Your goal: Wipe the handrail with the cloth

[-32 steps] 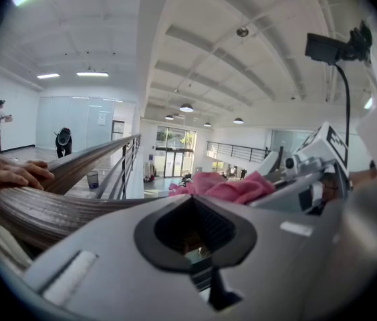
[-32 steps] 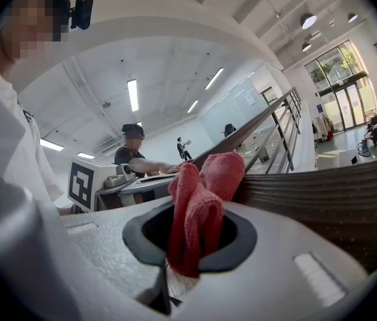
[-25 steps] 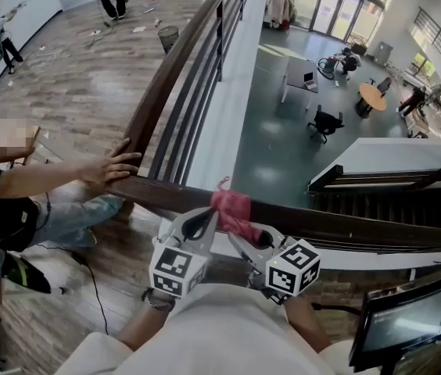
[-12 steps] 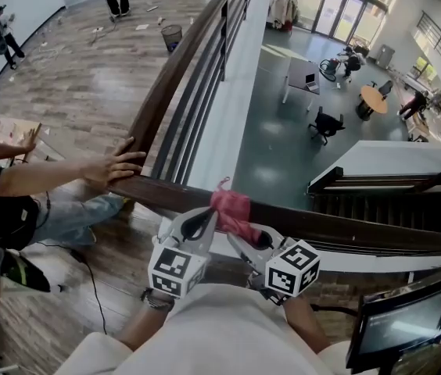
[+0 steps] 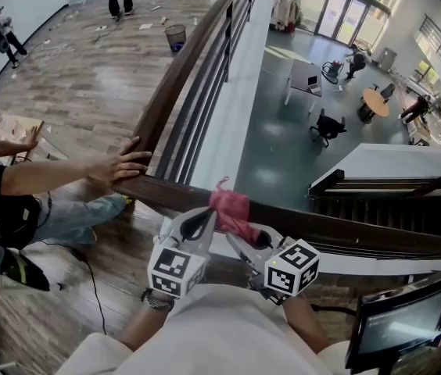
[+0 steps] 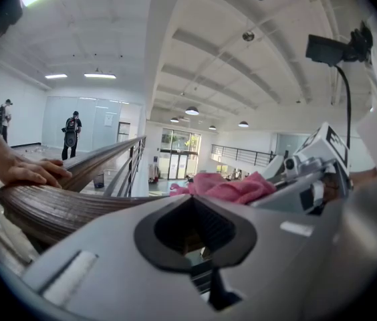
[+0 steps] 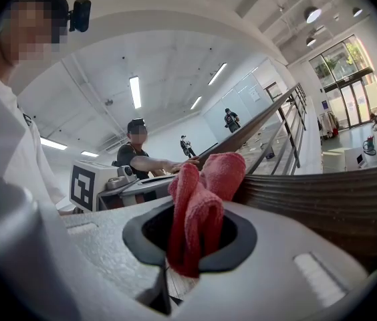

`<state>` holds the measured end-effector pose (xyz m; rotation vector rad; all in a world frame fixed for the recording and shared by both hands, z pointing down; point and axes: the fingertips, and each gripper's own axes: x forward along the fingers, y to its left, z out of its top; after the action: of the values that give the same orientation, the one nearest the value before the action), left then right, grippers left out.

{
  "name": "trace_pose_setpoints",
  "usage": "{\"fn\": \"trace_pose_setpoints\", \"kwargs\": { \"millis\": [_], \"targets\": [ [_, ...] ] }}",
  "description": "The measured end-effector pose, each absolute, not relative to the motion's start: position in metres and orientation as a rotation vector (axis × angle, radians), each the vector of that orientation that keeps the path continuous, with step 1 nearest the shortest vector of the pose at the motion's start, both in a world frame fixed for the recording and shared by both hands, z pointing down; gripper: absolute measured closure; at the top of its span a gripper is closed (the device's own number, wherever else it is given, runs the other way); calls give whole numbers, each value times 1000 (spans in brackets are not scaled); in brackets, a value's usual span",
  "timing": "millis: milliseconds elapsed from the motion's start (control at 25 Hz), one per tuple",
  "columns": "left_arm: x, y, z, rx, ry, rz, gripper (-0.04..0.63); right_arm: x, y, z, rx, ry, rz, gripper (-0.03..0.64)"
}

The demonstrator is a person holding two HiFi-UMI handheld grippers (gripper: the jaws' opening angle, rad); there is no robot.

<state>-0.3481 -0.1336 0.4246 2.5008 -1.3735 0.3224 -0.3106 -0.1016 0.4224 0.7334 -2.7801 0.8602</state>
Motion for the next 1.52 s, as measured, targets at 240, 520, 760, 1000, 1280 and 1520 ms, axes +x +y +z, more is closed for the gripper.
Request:
{"fn": "trace_pose_setpoints", "kwargs": {
  "millis": [240,520,760,1000,1280,1520],
  "targets": [
    [-358,-129,423,2485,-1393,318,589,-320,-98,417,708,-2775,858,555],
    [-370,-132,416,2480,-1393,297,589,-332,-101,413,700,-2772,862,555],
    [-366,-131,419,2481,-1392,293,589,-328,-100,416,699,-2774,868,555],
    [-365,-132,421,2478,-1394,298,589,-328,-100,419,702,-2773,869,555],
    [-364,-133,422,2473,-1408,304,589,-327,-100,419,705,-2776,865,555],
    [-370,-133,420,2462,-1416,302,589,-332,-100,418,698,-2779,867,555]
  ]
}}
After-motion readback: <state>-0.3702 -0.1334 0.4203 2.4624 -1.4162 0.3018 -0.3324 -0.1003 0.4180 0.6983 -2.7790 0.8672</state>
